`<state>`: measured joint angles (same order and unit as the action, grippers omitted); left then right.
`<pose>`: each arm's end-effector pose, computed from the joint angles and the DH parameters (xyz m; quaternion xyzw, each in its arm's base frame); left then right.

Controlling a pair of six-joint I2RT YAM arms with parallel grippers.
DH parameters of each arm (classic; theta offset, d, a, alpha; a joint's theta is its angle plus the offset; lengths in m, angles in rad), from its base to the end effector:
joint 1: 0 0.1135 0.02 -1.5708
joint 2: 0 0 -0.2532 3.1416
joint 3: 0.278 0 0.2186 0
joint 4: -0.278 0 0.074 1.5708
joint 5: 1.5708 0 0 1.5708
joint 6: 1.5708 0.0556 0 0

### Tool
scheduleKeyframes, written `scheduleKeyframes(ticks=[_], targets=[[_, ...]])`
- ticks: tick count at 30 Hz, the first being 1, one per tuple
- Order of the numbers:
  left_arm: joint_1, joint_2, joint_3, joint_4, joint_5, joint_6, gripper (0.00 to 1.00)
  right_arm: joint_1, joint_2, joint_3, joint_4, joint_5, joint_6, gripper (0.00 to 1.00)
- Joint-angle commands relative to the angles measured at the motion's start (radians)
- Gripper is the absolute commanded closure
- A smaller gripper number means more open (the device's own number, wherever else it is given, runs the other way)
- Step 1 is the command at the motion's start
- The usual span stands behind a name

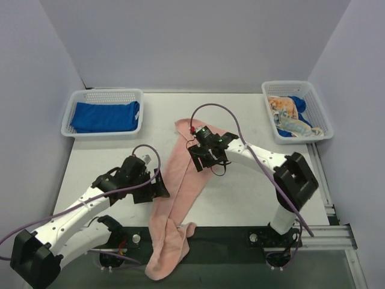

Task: Fold and stack the towels
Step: Flatten out the crumpled towel

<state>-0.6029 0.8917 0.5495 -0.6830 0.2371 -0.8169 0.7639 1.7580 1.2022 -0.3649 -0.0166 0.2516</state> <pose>0.1125 -0.0933 0.1870 -0.0704 0.9542 -0.2608 0.1287 0.2563 0.2468 0.1992 -0.2426 0.9160 0.1621 0.2752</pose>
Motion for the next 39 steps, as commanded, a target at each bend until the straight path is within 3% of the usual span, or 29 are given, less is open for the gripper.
scheduleKeyframes(ticks=[1, 3, 7, 11, 15, 19, 28, 33, 39], targets=[[0.005, 0.018, 0.198, -0.001, -0.134, -0.007, 0.06, -0.052, -0.192, 0.028, -0.078, -0.003, -0.04, 0.33], [0.017, 0.119, 0.259, 0.043, -0.211, 0.045, 0.05, -0.141, -0.247, 0.01, -0.077, -0.031, -0.005, 0.29], [0.15, 0.408, 0.42, 0.178, -0.168, 0.128, 0.05, -0.302, -0.29, -0.032, -0.069, -0.043, 0.057, 0.2], [0.225, 0.648, 0.622, 0.354, -0.134, 0.211, 0.05, -0.426, -0.319, -0.095, -0.022, -0.124, 0.135, 0.2], [0.258, 0.878, 0.821, 0.411, -0.101, 0.313, 0.06, -0.535, -0.341, -0.165, 0.078, -0.173, 0.216, 0.23], [0.262, 1.079, 0.957, 0.45, -0.09, 0.419, 0.1, -0.56, -0.333, -0.214, 0.148, -0.19, 0.271, 0.25], [0.267, 1.262, 1.03, 0.586, 0.037, 0.527, 0.21, -0.566, -0.305, -0.285, 0.225, -0.192, 0.33, 0.25], [0.267, 1.303, 1.067, 0.603, 0.05, 0.538, 0.36, -0.571, -0.27, -0.306, 0.274, -0.155, 0.342, 0.26], [0.285, 1.316, 1.072, 0.623, 0.056, 0.535, 0.41, -0.58, -0.198, -0.314, 0.337, -0.106, 0.37, 0.27]])
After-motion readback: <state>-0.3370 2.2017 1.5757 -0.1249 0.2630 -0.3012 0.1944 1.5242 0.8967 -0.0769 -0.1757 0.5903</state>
